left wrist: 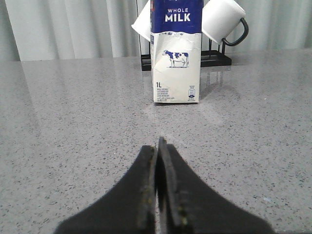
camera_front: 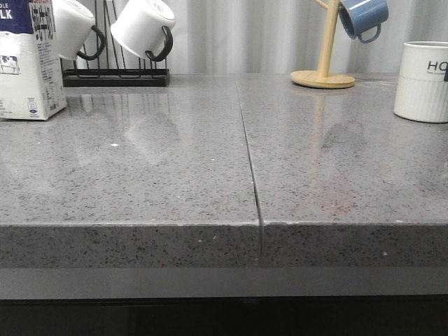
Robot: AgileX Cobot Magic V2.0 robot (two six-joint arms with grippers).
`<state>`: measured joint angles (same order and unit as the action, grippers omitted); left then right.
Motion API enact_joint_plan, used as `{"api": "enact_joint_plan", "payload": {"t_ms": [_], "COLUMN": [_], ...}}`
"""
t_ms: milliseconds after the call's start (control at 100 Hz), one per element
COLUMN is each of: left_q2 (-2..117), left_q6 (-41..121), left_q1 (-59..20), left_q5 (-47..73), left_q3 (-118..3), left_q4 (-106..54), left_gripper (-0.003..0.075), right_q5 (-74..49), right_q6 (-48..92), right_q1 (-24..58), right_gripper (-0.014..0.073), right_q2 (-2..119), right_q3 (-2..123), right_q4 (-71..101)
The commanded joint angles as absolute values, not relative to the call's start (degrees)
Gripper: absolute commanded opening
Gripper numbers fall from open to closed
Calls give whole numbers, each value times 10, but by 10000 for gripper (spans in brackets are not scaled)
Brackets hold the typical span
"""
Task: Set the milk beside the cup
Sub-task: 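Grasp the white HOME mug by its handle with the right gripper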
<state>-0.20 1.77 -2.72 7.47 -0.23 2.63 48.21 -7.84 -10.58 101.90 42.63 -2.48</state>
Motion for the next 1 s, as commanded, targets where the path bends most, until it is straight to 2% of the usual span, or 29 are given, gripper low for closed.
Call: {"api": "enact_joint_plan", "payload": {"t_ms": [0,70,190,220,510,990], "left_q2": [-20,-20,-20,-20,-20,-20], "left_q6": [15,15,15,15,15,15], "left_q1": [-25,-25,-25,-25,-25,-25], "left_q5": [30,30,30,30,30,30], "left_q3": [23,23,23,23,23,23], "left_q4": [26,26,26,26,26,26], "left_gripper": [-20,-20,-20,-20,-20,-20], "right_q5": [522,508,499,499,501,496], "right_q6": [-73,-73,-73,-73,-86,-85], "right_q1": [-110,-110,-110,-110,-69,158], "right_gripper": [275,206,-36,-74,-67,-66], "right_q2": [1015,1022,1023,1023,990,948], "right_q3": [465,477,482,482,481,481], "right_q4": [-23,-25,-30,-30,-49,-57]}}
